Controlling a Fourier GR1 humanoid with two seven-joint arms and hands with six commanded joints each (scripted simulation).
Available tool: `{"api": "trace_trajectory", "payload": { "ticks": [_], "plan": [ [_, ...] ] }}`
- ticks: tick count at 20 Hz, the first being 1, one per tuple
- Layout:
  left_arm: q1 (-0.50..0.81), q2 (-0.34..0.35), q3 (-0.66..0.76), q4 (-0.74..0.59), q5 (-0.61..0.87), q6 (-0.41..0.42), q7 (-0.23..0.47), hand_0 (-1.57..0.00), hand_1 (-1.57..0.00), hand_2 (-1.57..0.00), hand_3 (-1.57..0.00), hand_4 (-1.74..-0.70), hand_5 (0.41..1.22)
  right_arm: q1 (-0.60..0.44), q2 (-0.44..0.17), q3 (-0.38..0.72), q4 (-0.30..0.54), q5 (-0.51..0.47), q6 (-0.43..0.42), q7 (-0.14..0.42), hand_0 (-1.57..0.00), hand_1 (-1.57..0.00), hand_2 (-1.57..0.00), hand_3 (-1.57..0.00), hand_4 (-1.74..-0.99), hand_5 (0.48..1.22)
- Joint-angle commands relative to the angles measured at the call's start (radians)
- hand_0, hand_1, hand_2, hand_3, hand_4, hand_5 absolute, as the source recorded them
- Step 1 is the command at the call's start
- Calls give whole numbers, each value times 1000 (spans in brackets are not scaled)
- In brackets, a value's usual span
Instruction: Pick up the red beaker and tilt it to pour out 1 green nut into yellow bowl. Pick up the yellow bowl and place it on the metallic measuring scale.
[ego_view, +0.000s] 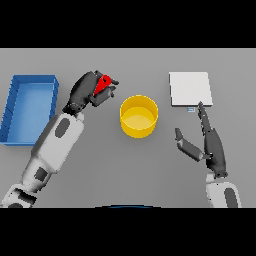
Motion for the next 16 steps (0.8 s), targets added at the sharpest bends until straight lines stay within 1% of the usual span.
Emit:
{"api": "trace_trajectory", "payload": {
  "ticks": [1,2,4,5,6,7,8,10,12,13,14,15,16],
  "plan": [
    [-9,19,-30,-8,-40,0,24,-1568,-1568,-1568,-1567,-1737,1128,13,0,3,-17,-1,1,-6,1,1,1,1,-1254,683],
    [-26,45,-60,3,-83,-7,39,-1568,-1568,-1568,-1567,-1738,1131,11,-1,-1,-19,-5,2,6,1,1,1,1,-1252,685],
    [-61,65,-140,8,-168,-27,73,-1569,-1569,-1569,-1569,-1739,1132,2,-5,-12,-7,-22,9,11,1,1,1,1,-1255,689],
    [-84,76,-177,16,-211,-35,93,-1570,-1570,-1570,-1569,-1739,1127,14,-3,-7,-13,-16,8,9,1,1,1,1,-1256,690],
    [-103,87,-213,30,-250,-42,98,-1570,-1570,-1570,-1570,-1740,1145,10,-3,-5,-14,-15,9,6,1,1,1,1,-1262,694],
    [-122,96,-241,39,-276,-60,104,-1570,-1570,-1570,-1570,-1740,1161,26,-3,0,-18,-12,11,-5,1,1,1,1,-1267,698],
    [-143,99,-264,46,-297,-74,112,-1570,-1570,-1570,-1570,-1740,1173,20,-6,-4,-16,-15,14,-1,1,1,1,1,-1270,700],
    [-186,108,-309,78,-337,-95,95,-1571,-1571,-1571,-1570,-1740,1190,29,-3,1,-32,-12,12,-1,1,1,1,1,-1274,704],
    [-230,124,-355,103,-376,-132,72,-1571,-1571,-1571,-1571,-1649,1201,18,0,-5,-37,-17,7,14,1,1,1,1,-1284,705],
    [-244,132,-380,99,-394,-149,67,-1571,-1571,-1571,-1571,-1666,1205,22,3,-4,-29,-22,11,6,1,1,1,1,-1283,702],
    [-266,135,-409,106,-411,-189,71,-1571,-1571,-1571,-1470,-1677,1208,23,10,-3,-19,-28,12,-1,1,1,1,1,-1285,697],
    [-286,133,-434,120,-427,-212,66,-1571,-1571,-1571,-1391,-1687,1211,23,11,-7,-12,-35,15,-7,1,1,1,1,-1287,690],
    [-307,137,-460,130,-443,-234,50,-1571,-1571,-1571,-1327,-1695,1213,11,12,-15,-5,-44,13,-4,1,1,1,1,-1288,685]
  ]
}}
